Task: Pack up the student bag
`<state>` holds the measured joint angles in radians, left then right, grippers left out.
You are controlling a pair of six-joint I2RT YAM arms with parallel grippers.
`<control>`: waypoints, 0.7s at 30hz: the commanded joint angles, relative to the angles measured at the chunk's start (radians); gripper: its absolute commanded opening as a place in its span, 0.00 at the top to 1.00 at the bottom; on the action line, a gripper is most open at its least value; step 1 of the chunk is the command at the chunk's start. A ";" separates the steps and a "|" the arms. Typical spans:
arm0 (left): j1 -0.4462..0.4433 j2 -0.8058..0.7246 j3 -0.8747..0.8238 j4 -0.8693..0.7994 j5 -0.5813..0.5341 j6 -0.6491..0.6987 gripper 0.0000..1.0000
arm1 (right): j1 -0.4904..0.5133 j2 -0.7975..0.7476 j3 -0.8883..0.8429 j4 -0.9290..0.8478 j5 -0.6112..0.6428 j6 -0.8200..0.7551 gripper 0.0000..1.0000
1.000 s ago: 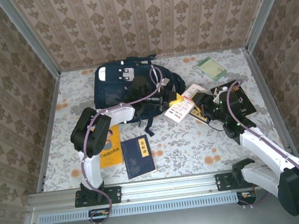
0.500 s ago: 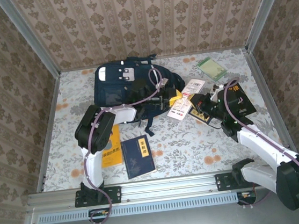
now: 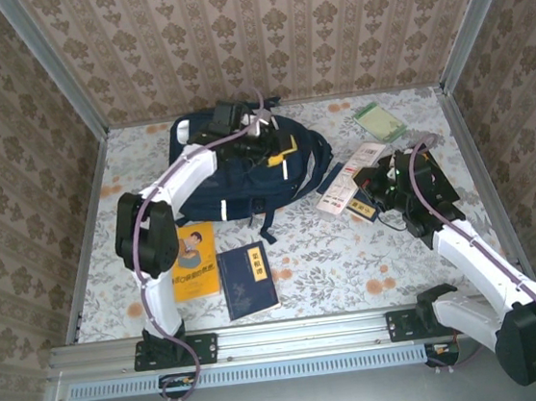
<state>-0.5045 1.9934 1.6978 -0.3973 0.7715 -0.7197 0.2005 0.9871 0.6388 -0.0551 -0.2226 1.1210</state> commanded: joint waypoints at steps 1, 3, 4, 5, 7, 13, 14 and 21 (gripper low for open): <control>0.019 0.083 0.101 -0.174 -0.163 0.120 0.47 | -0.006 0.018 0.029 -0.037 0.012 -0.043 1.00; 0.027 0.134 0.165 -0.195 -0.187 0.113 0.47 | -0.011 0.032 0.034 -0.034 -0.002 -0.048 1.00; 0.033 0.161 0.193 -0.195 -0.189 0.106 0.47 | -0.014 0.037 0.035 -0.029 -0.009 -0.049 1.00; 0.037 0.185 0.218 -0.191 -0.192 0.095 0.47 | -0.016 0.040 0.032 -0.021 -0.013 -0.049 1.00; 0.041 0.226 0.258 -0.171 -0.185 0.078 0.48 | -0.017 0.045 0.028 -0.013 -0.019 -0.049 1.00; 0.041 0.357 0.420 -0.163 -0.157 0.029 0.50 | -0.021 0.066 0.007 0.019 -0.042 -0.059 1.00; 0.038 0.371 0.436 -0.157 -0.152 0.019 0.51 | -0.022 0.070 0.004 0.023 -0.046 -0.058 1.00; 0.029 0.472 0.553 -0.166 -0.152 -0.008 0.56 | -0.032 0.093 -0.029 0.062 -0.073 -0.052 1.00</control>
<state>-0.4706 2.4321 2.2009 -0.5465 0.6125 -0.7044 0.1745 1.0691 0.6254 -0.0467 -0.2657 1.0763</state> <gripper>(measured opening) 0.444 0.071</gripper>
